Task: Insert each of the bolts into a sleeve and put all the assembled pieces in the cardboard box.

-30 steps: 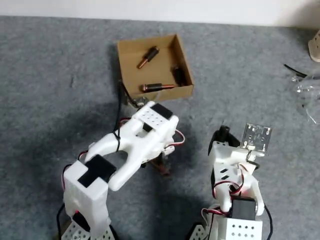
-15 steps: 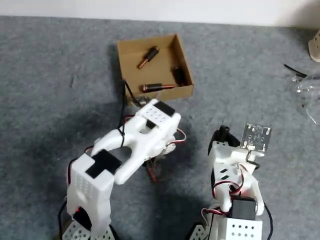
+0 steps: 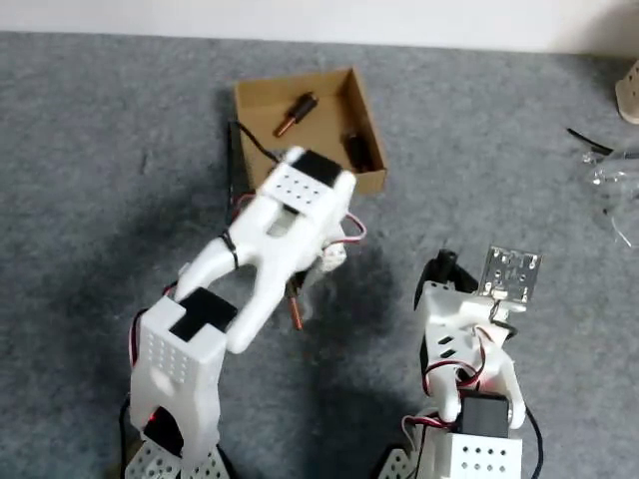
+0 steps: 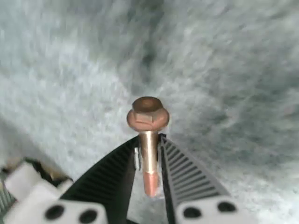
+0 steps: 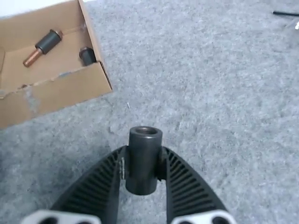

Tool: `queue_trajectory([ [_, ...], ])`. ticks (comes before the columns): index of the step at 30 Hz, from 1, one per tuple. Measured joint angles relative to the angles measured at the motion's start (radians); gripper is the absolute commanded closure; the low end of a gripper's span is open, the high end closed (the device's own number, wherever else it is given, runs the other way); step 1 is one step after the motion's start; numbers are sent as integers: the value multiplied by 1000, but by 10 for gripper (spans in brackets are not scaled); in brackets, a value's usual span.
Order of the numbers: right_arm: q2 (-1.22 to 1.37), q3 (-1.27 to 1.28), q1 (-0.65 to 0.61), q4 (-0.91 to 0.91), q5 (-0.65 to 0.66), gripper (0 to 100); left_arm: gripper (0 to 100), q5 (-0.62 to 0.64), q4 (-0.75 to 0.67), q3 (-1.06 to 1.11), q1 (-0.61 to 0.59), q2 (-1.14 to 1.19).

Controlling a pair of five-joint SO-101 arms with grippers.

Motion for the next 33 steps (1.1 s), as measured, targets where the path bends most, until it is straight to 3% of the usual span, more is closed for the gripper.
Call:
queue_trajectory([
  [9,0,0,0,0,0,995,995,-241,2,-184,-118,0],
  [17,0,46,2,-49,0,995,995,-358,12,-364,-233,-86],
  [25,0,63,0,-61,0,995,995,-437,18,-344,-327,-439],
  [33,0,63,0,-71,0,995,995,-440,20,-71,-416,-833],
])
